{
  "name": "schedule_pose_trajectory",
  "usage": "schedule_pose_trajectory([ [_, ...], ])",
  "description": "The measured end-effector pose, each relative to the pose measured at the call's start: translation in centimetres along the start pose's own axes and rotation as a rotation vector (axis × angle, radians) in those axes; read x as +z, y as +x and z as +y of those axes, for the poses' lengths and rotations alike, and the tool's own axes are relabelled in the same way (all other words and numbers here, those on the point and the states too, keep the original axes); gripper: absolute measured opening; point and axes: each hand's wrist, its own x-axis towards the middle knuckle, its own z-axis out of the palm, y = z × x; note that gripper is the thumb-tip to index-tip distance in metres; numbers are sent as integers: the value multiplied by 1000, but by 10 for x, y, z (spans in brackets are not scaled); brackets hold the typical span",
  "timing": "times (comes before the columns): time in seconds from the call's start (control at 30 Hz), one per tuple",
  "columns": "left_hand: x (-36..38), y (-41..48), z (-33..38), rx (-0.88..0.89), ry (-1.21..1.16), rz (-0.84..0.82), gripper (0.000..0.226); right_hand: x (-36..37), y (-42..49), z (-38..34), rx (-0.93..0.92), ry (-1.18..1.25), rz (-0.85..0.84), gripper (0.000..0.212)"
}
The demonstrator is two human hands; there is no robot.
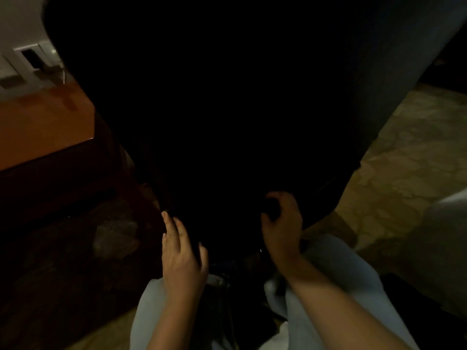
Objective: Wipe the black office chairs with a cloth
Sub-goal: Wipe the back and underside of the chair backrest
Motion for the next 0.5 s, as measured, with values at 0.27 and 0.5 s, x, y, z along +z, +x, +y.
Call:
schedule_pose_trajectory([
  [0.27, -6, 18, -8, -267, -132, 24, 77, 13, -8, -19, -122, 60, -214, 37],
  [0.5, 6, 5, 13, -94, -177, -30, 99, -47, 35, 35, 110, -37, 28, 33],
])
